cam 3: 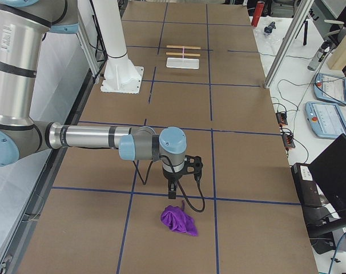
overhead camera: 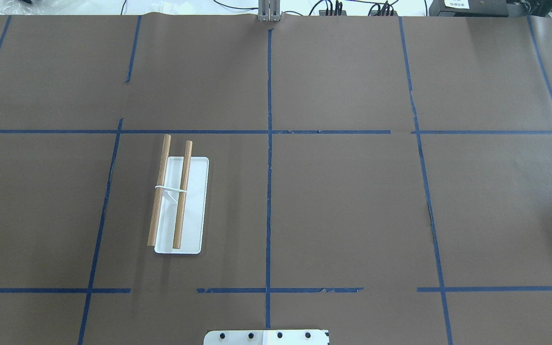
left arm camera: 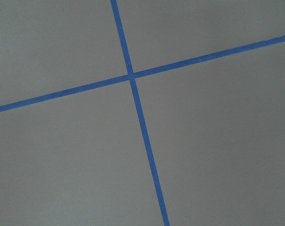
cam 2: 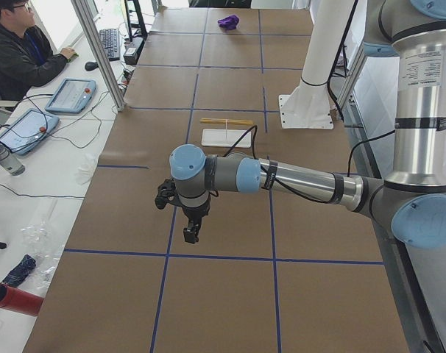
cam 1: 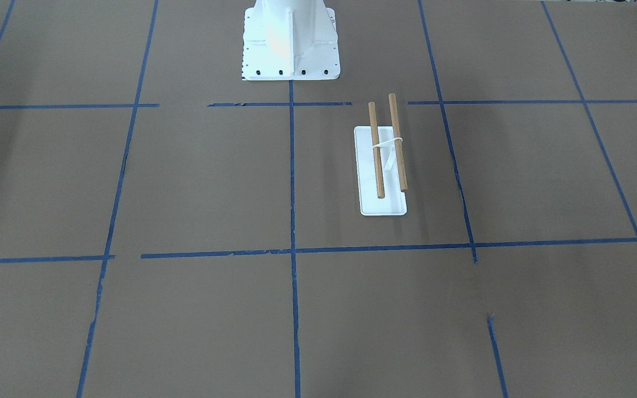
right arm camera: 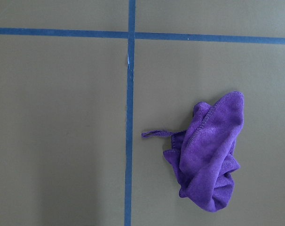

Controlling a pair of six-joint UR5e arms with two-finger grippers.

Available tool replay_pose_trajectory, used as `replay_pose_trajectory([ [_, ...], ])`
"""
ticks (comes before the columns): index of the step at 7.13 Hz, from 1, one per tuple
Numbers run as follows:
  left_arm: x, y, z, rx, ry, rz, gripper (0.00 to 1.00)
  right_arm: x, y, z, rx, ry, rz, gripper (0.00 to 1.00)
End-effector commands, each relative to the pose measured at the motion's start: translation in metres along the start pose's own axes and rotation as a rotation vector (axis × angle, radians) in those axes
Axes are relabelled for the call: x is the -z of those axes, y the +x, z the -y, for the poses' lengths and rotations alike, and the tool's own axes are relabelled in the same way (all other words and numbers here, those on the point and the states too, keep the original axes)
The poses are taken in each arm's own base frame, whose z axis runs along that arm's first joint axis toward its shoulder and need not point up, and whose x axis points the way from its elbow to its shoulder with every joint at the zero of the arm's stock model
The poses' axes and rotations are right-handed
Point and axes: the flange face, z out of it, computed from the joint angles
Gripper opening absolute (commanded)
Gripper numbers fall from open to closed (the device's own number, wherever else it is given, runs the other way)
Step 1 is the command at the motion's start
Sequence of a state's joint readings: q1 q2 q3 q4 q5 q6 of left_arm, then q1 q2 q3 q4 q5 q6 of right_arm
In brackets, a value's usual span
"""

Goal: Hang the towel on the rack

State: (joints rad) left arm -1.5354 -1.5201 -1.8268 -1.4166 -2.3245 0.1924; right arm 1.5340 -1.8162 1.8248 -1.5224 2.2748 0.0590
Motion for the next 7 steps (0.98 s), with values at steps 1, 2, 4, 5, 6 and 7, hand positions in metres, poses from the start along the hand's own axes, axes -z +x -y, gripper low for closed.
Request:
replay_pose_trajectory([
  [1, 0.008, 0.006, 0.001, -0.014, 0.015, 0.01, 1.0, 0.006, -0.005, -0.001, 0.009, 0.01, 0.002, 1.0],
  [2, 0.009, 0.006, 0.0, -0.013, 0.016, 0.01, 1.0, 0.009, -0.008, -0.004, 0.013, 0.014, 0.001, 1.0],
  [4, 0.025, 0.024, 0.011, -0.056, 0.046, 0.039, 1.0, 0.019, -0.017, 0.003, 0.024, 0.039, 0.003, 1.0],
  [5, 0.043, 0.037, 0.032, -0.088, 0.087, 0.043, 1.0, 0.041, -0.036, 0.011, 0.063, 0.088, -0.005, 1.0],
  [6, 0.062, 0.05, 0.061, -0.13, 0.138, 0.052, 1.0, 0.043, -0.039, 0.022, 0.066, 0.092, 0.012, 1.0],
  [7, 0.078, 0.062, 0.077, -0.179, 0.206, 0.067, 1.0, 0.046, -0.047, 0.019, 0.073, 0.09, 0.073, 1.0],
])
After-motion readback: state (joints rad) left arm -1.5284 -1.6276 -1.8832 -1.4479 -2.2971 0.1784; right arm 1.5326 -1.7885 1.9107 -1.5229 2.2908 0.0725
